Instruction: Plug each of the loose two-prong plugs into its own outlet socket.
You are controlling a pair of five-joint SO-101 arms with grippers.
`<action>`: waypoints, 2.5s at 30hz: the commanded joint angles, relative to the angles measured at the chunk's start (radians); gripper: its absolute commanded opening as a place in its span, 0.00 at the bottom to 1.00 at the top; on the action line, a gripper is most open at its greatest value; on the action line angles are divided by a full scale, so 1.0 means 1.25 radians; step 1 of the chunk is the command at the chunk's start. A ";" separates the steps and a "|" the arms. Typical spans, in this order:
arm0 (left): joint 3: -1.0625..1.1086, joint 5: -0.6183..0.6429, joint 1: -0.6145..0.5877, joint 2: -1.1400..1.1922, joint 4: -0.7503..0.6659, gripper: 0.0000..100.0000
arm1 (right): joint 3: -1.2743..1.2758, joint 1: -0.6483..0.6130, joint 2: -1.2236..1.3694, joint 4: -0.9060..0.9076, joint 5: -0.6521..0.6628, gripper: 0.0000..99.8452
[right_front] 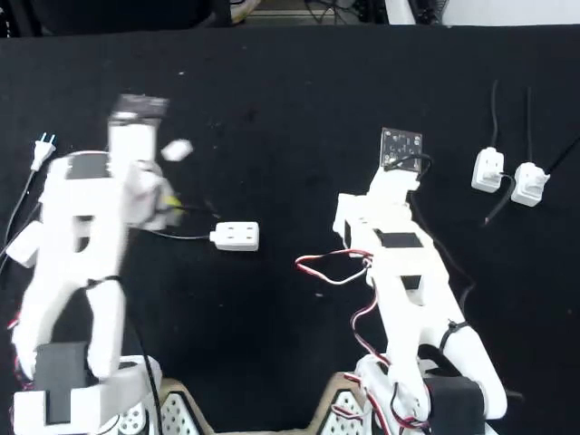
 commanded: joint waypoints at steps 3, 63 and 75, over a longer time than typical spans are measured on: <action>-0.056 -0.201 -0.226 -0.029 0.007 0.24 | -0.024 -0.025 -0.034 -0.014 -0.009 0.21; -0.757 -0.385 -0.512 0.840 -0.098 0.03 | -0.021 -0.034 -0.031 -0.014 -0.007 0.21; -0.758 -0.384 -0.558 0.701 -0.061 0.03 | -0.023 -0.034 -0.031 -0.014 -0.007 0.21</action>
